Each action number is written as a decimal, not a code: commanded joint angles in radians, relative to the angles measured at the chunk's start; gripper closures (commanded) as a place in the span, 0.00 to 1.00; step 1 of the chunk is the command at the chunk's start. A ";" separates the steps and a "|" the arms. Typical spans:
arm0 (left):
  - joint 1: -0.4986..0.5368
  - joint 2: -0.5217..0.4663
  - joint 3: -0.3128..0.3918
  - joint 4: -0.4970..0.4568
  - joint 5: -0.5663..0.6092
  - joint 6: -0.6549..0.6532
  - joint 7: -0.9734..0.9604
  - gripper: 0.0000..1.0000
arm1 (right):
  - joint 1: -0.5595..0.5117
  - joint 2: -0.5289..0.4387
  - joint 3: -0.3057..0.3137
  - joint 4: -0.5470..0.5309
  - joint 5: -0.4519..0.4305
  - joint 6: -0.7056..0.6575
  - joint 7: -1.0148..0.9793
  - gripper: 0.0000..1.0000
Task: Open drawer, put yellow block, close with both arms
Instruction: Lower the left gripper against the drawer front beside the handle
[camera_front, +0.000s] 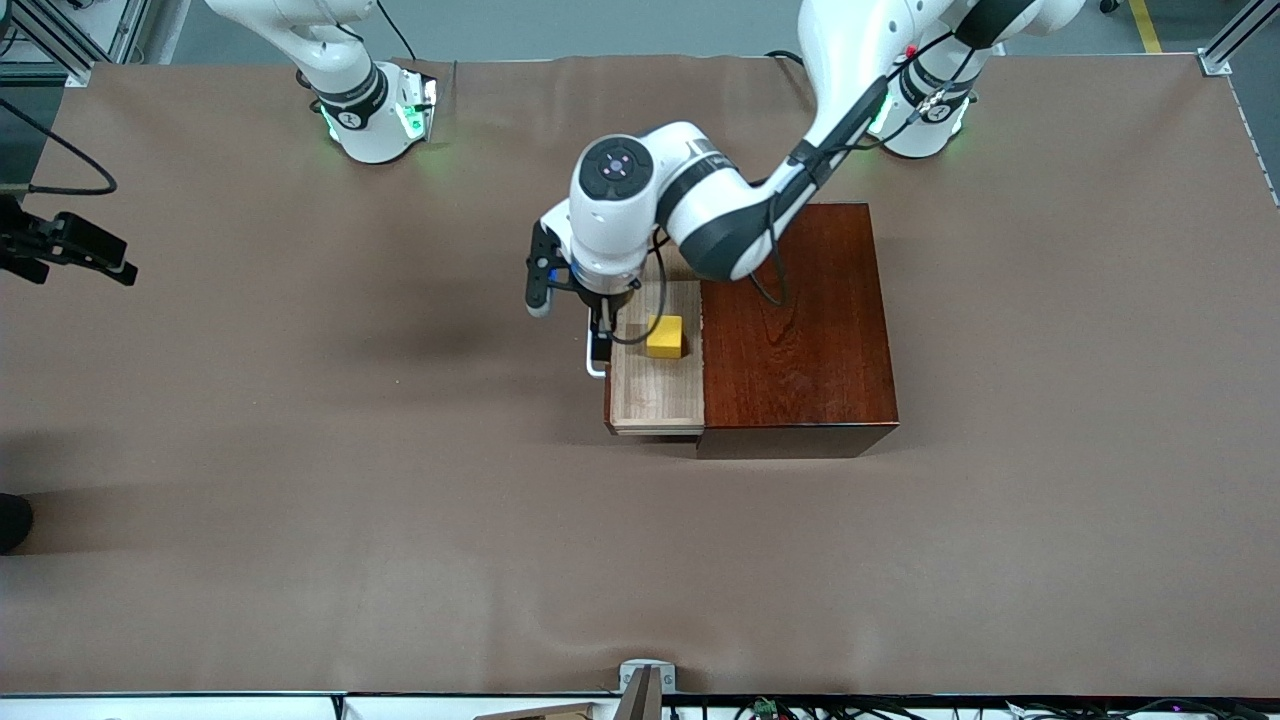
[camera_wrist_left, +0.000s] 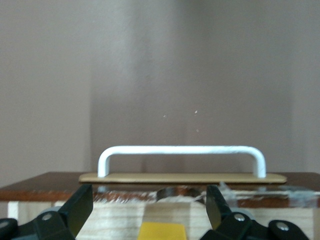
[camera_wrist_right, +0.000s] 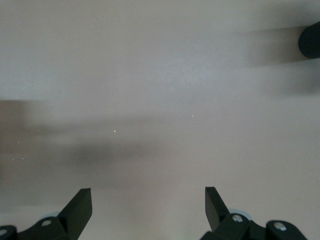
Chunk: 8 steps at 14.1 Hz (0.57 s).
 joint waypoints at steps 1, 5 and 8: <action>-0.009 0.014 -0.004 0.025 -0.018 -0.003 -0.017 0.00 | 0.014 -0.053 -0.039 -0.055 0.058 0.008 0.017 0.00; -0.027 0.014 -0.009 0.032 -0.017 0.073 -0.065 0.00 | 0.010 -0.051 -0.044 -0.060 0.080 0.006 0.014 0.00; -0.050 0.044 -0.003 0.029 -0.014 0.113 -0.060 0.00 | 0.034 -0.048 -0.036 -0.057 -0.009 0.023 0.006 0.00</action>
